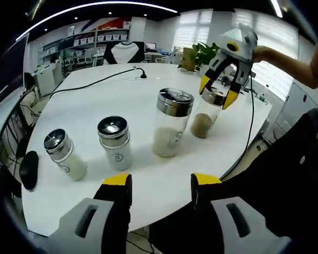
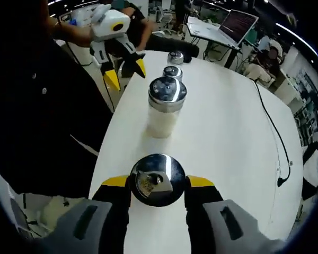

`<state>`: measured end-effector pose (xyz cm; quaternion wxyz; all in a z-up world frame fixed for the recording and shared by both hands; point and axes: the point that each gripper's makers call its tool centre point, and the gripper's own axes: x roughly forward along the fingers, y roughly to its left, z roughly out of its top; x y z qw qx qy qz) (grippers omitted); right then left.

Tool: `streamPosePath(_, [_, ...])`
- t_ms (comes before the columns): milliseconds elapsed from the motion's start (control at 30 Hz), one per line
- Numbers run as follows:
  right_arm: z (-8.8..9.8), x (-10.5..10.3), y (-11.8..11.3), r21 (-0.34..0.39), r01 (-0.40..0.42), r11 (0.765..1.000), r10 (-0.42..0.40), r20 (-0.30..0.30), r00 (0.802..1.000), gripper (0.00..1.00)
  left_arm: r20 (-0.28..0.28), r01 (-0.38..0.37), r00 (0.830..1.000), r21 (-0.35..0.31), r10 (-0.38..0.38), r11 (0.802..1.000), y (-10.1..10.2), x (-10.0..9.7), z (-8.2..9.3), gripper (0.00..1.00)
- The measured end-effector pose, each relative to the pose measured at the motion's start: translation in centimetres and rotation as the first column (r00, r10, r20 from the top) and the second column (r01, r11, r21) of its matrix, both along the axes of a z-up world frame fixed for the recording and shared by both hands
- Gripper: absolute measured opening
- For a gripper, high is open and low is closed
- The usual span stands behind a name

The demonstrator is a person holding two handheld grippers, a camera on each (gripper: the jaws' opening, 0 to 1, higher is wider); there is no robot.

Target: Rotate the seasoning bottle until the label or dispensing opening points toward the visible target arrow and the bottle remains upright within the marked orientation range

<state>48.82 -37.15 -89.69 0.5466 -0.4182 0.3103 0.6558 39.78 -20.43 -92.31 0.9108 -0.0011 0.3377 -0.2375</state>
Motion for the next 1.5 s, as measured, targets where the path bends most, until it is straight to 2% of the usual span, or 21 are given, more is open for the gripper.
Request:
streamPosePath(167, [0.8, 0.1, 0.7, 0.081, 0.142, 0.987, -0.14, -0.026, 0.99, 0.42, 0.004, -0.012, 1.0, 0.0, 0.012, 1.0, 0.5, -0.3, 0.6, 0.48])
streamPosePath(267, [1.2, 0.0, 0.8, 0.107, 0.187, 0.977, -0.184, -0.03, 0.982, 0.46, 0.005, -0.009, 1.0, -0.002, 0.009, 1.0, 1.4, -0.1, 0.2, 0.48])
streamPosePath(333, [1.3, 0.1, 0.9, 0.129, 0.253, 0.959, -0.249, -0.041, 0.968, 0.46, 0.004, -0.006, 1.0, 0.0, 0.006, 1.0, 1.9, 0.0, -0.1, 0.48])
streamPosePath(400, [1.6, 0.2, 0.8, 0.154, 0.33, 0.931, -0.327, -0.043, 0.944, 0.46, 0.005, -0.001, 1.0, 0.003, 0.001, 1.0, 2.4, 0.0, -0.1, 0.48])
streamPosePath(467, [1.6, 0.1, 0.4, 0.163, 0.373, 0.913, -0.371, -0.042, 0.928, 0.46, 0.01, 0.007, 1.0, 0.001, -0.007, 1.0, 2.8, -0.1, -0.1, 0.48])
streamPosePath(500, [1.6, -0.1, 0.0, 0.162, 0.41, 0.898, -0.408, -0.049, 0.912, 0.46, 0.013, 0.012, 1.0, 0.0, -0.012, 1.0, 3.3, -0.2, -0.1, 0.48])
streamPosePath(633, [1.6, -0.7, -0.7, 0.177, 0.493, 0.852, -0.492, -0.053, 0.869, 0.46, 0.017, 0.037, 0.999, -0.003, -0.037, 0.999, 4.1, -0.9, 0.1, 0.48])
streamPosePath(667, [1.7, -1.0, -0.9, 0.185, 0.539, 0.822, -0.538, -0.059, 0.841, 0.46, 0.017, 0.041, 0.999, -0.004, -0.04, 0.999, 4.4, -1.2, 0.3, 0.48])
streamPosePath(700, [1.7, -1.1, -0.9, 0.188, 0.55, 0.814, -0.55, -0.061, 0.833, 0.46, 0.018, 0.043, 0.999, -0.007, -0.043, 0.999, 4.7, -1.3, 0.3, 0.48])
streamPosePath(733, [1.7, -1.2, -1.1, 0.196, 0.577, 0.793, -0.577, -0.062, 0.814, 0.46, 0.021, 0.045, 0.999, -0.011, -0.045, 0.999, 5.0, -1.4, 0.4, 0.48])
streamPosePath(767, [1.7, -1.3, -1.3, 0.2, 0.615, 0.763, -0.617, -0.06, 0.785, 0.46, 0.025, 0.045, 0.999, -0.015, -0.045, 0.999, 5.4, -1.4, 0.5, 0.48])
streamPosePath(833, [1.9, -1.7, -1.6, 0.221, 0.65, 0.727, -0.658, -0.043, 0.751, 0.46, 0.036, 0.049, 0.998, -0.017, -0.049, 0.999, 6.1, -1.8, 0.8, 0.48])
streamPosePath(867, [1.9, -2.0, -1.7, 0.228, 0.658, 0.718, -0.668, -0.041, 0.743, 0.46, 0.041, 0.053, 0.998, -0.013, -0.053, 0.998, 6.3, -1.9, 0.8, 0.48])
streamPosePath(967, [1.9, -3.5, -1.9, 0.244, 0.673, 0.698, -0.686, -0.043, 0.726, 0.46, 0.057, 0.063, 0.996, 0.021, -0.064, 0.998, 7.5, -2.5, 1.2, 0.48])
streamPosePath(1067, [2.1, -4.7, -2.1, 0.25, 0.663, 0.706, -0.679, -0.03, 0.734, 0.45, 0.091, 0.045, 0.995, 0.036, -0.048, 0.998, 8.2, -3.0, 2.2, 0.49])
streamPosePath(1167, [3.0, -5.9, -2.6, 0.284, 0.625, 0.727, -0.654, 0.011, 0.757, 0.45, 0.127, 0.016, 0.992, 0.042, -0.022, 0.999, 9.0, -3.9, 3.3, 0.5])
streamPosePath(1300, [3.8, -7.2, -4.0, 0.304, 0.619, 0.725, -0.663, 0.063, 0.746, 0.45, 0.148, -0.006, 0.989, 0.085, -0.007, 0.996, 9.9, -5.6, 4.7, 0.5])
streamPosePath(1400, [4.5, -8.4, -4.7, 0.36, 0.635, 0.683, -0.694, 0.049, 0.718, 0.45, 0.163, 0.045, 0.985, 0.122, -0.064, 0.991, 9.7, -7.4, 5.6, 0.52])
streamPosePath(1433, [4.6, -9.1, -5.1, 0.373, 0.648, 0.664, -0.708, 0.034, 0.705, 0.45, 0.165, 0.035, 0.985, 0.124, -0.056, 0.992, 9.8, -8.2, 6.0, 0.52])
streamPosePath(1467, [4.6, -9.8, -5.5, 0.373, 0.659, 0.653, -0.72, 0.033, 0.694, 0.45, 0.164, 0.03, 0.985, 0.12, -0.049, 0.992, 9.8, -9.0, 6.5, 0.52])
streamPosePath(1500, [4.6, -10.1, -5.5, 0.376, 0.657, 0.653, -0.719, 0.036, 0.694, 0.45, 0.172, 0.031, 0.984, 0.119, -0.051, 0.992, 9.7, -9.2, 6.7, 0.52])
